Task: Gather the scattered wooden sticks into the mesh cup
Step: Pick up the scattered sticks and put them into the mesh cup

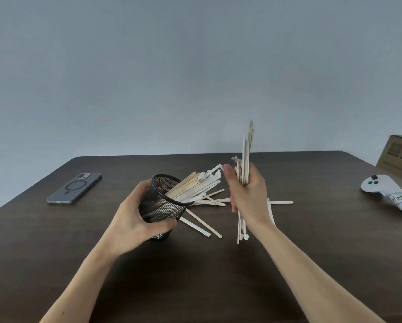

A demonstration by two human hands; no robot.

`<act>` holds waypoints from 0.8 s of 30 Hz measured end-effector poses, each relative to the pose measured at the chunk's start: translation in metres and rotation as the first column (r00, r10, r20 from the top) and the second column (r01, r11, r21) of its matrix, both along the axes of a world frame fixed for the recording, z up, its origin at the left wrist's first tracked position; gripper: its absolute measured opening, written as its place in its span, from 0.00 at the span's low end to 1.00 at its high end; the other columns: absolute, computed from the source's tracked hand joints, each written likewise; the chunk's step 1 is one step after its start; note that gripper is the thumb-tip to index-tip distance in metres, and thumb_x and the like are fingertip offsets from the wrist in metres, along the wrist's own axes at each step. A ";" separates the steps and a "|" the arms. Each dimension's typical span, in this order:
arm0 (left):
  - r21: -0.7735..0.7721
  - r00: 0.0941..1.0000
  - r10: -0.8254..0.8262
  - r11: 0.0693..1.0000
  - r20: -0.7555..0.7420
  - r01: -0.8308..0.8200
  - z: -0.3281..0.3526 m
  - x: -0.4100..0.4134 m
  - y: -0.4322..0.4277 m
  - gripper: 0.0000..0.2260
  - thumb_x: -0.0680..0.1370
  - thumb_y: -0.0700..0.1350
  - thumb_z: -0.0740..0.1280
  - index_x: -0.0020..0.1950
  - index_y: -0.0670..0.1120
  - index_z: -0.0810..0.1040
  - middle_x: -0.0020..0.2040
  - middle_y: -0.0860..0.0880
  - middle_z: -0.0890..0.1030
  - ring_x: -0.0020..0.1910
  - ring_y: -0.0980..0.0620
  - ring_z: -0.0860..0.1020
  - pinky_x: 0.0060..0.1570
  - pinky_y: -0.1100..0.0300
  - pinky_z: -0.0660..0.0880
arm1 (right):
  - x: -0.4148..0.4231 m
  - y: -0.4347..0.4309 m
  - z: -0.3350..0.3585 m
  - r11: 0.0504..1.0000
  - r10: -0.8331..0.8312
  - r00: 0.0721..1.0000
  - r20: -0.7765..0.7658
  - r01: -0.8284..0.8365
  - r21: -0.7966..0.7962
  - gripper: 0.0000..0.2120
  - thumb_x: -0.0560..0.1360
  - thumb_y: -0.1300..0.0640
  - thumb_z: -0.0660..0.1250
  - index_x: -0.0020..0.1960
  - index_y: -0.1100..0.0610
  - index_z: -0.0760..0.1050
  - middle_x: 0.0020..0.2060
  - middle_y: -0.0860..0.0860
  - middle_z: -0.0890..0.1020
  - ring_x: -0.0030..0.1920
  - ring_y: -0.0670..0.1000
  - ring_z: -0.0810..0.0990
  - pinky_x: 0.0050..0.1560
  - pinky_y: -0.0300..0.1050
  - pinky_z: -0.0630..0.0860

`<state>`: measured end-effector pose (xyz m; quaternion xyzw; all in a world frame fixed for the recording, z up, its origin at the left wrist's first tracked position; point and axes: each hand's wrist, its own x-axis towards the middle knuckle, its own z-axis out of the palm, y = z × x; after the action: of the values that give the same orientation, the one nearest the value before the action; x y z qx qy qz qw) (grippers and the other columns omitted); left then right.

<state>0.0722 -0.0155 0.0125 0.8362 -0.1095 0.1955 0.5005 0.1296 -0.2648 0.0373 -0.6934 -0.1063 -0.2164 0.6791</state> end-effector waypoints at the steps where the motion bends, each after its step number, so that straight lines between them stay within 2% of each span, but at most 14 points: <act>1: 0.003 1.000 0.002 1.000 -0.001 -0.002 0.000 0.000 0.000 0.36 0.59 0.55 0.81 0.67 0.53 0.79 0.59 0.54 0.88 0.57 0.55 0.87 0.61 0.58 0.81 | -0.001 0.001 -0.005 1.000 -0.022 1.000 -0.016 0.022 -0.001 0.15 0.76 0.46 0.71 0.50 0.58 0.74 0.27 0.52 0.71 0.21 0.52 0.67 0.20 0.40 0.68; 4: -0.002 1.000 0.007 1.000 -0.002 -0.007 0.000 -0.001 0.000 0.37 0.59 0.55 0.81 0.67 0.53 0.79 0.59 0.55 0.88 0.58 0.55 0.87 0.62 0.57 0.81 | 0.000 0.003 -0.015 0.997 -0.073 0.996 -0.060 0.074 0.021 0.15 0.75 0.50 0.73 0.45 0.61 0.72 0.27 0.53 0.69 0.21 0.52 0.65 0.20 0.40 0.66; 8: -0.008 1.000 0.010 1.000 -0.012 -0.010 0.000 -0.001 0.000 0.36 0.59 0.55 0.81 0.67 0.52 0.79 0.58 0.55 0.88 0.57 0.55 0.87 0.60 0.58 0.79 | 0.004 0.004 0.001 0.989 -0.137 0.990 0.031 0.135 0.066 0.20 0.77 0.49 0.71 0.36 0.56 0.64 0.26 0.60 0.69 0.21 0.55 0.66 0.20 0.42 0.66; 10: -0.011 1.000 0.010 1.000 -0.015 -0.010 0.000 -0.001 0.000 0.36 0.59 0.55 0.81 0.66 0.52 0.79 0.58 0.55 0.88 0.56 0.55 0.87 0.60 0.58 0.79 | 0.004 0.005 0.006 0.990 -0.134 0.988 0.074 0.130 0.055 0.19 0.78 0.48 0.70 0.37 0.56 0.66 0.26 0.61 0.71 0.19 0.56 0.70 0.20 0.42 0.69; 13: -0.014 1.000 0.011 1.000 -0.017 -0.011 0.000 -0.001 0.000 0.36 0.59 0.55 0.81 0.66 0.52 0.79 0.58 0.53 0.89 0.56 0.54 0.87 0.60 0.56 0.80 | -0.003 0.005 -0.008 0.995 -0.102 0.994 0.047 0.102 -0.006 0.15 0.78 0.49 0.70 0.41 0.58 0.71 0.26 0.59 0.75 0.20 0.50 0.75 0.26 0.45 0.77; 17: -0.013 1.000 0.014 1.000 -0.019 -0.014 -0.001 -0.001 0.001 0.37 0.59 0.54 0.81 0.67 0.52 0.79 0.58 0.54 0.89 0.56 0.55 0.87 0.61 0.57 0.81 | -0.008 0.008 -0.024 0.994 -0.097 0.995 0.000 0.097 -0.059 0.16 0.78 0.48 0.70 0.43 0.60 0.73 0.30 0.66 0.76 0.21 0.50 0.75 0.27 0.41 0.76; 20: 0.002 1.000 0.017 1.000 -0.018 -0.017 -0.001 -0.001 0.001 0.37 0.59 0.55 0.81 0.68 0.53 0.78 0.58 0.56 0.88 0.57 0.57 0.87 0.60 0.61 0.81 | -0.007 0.009 -0.010 0.995 -0.096 0.995 0.017 0.096 -0.017 0.16 0.79 0.49 0.68 0.42 0.59 0.71 0.27 0.61 0.73 0.20 0.50 0.74 0.25 0.41 0.74; 22: 0.006 1.000 0.023 1.000 -0.018 -0.023 -0.001 -0.001 0.002 0.37 0.59 0.55 0.81 0.68 0.53 0.78 0.58 0.56 0.88 0.57 0.57 0.87 0.61 0.59 0.80 | -0.006 0.009 -0.005 0.996 -0.086 0.996 0.015 0.086 0.007 0.16 0.79 0.49 0.68 0.40 0.59 0.70 0.26 0.56 0.72 0.20 0.50 0.74 0.26 0.41 0.75; 24: -0.002 0.999 0.027 1.000 -0.021 -0.027 -0.001 -0.002 0.001 0.38 0.59 0.55 0.81 0.68 0.53 0.78 0.58 0.55 0.89 0.57 0.55 0.87 0.61 0.57 0.80 | -0.007 0.008 -0.008 0.998 -0.068 0.997 -0.026 0.068 -0.011 0.16 0.79 0.48 0.68 0.40 0.58 0.70 0.25 0.55 0.72 0.21 0.50 0.74 0.27 0.40 0.75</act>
<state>0.0704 -0.0140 0.0119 0.8390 -0.0927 0.1938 0.5000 0.1222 -0.2569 0.0292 -0.7027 -0.0746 -0.2296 0.6693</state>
